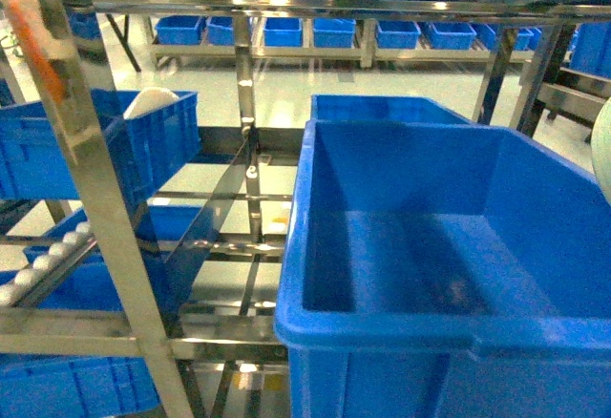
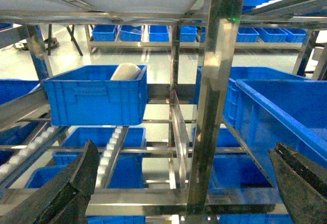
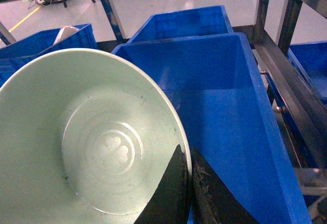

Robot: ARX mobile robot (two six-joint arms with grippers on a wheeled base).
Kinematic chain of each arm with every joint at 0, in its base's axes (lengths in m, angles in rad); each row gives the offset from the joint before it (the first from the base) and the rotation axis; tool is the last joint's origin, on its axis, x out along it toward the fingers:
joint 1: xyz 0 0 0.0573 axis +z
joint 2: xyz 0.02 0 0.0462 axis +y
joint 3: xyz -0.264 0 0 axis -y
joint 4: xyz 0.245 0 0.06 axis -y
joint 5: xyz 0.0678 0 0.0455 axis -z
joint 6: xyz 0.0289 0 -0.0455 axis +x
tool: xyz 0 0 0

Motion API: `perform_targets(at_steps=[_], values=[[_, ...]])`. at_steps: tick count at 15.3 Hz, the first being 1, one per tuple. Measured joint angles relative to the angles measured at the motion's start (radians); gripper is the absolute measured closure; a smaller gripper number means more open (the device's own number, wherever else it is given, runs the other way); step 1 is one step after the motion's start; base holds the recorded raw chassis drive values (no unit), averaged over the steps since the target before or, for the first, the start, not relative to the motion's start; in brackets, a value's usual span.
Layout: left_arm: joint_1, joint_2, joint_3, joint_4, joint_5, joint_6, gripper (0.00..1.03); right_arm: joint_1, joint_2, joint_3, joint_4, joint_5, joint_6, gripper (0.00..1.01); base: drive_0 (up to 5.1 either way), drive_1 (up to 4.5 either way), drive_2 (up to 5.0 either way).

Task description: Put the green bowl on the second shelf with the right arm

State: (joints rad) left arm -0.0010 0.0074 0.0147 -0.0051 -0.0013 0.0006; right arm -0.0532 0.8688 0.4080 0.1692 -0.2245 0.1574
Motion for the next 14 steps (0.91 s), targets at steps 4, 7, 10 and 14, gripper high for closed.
perform_targets(at_steps=[4,7,10,14], values=[[0.000,0.000,0.000,-0.002,0.001,0.000,0.05,0.001,0.002,0.000,0.002,0.000,0.000,0.99,0.0,2.40,-2.5],[0.000,0.000,0.000,-0.001,0.000,0.000,0.05,0.000,0.005,0.000,0.006,0.000,0.000,0.99,0.0,0.00,0.0],[0.000,0.000,0.000,0.000,0.000,0.000,0.05,0.001,0.005,0.000,0.003,0.000,0.000,0.99,0.0,0.00,0.0],[0.000,0.000,0.000,0.000,0.000,0.000,0.05,0.065,0.239,0.007,0.103,-0.006,0.071,0.99,0.0,0.00,0.0]])
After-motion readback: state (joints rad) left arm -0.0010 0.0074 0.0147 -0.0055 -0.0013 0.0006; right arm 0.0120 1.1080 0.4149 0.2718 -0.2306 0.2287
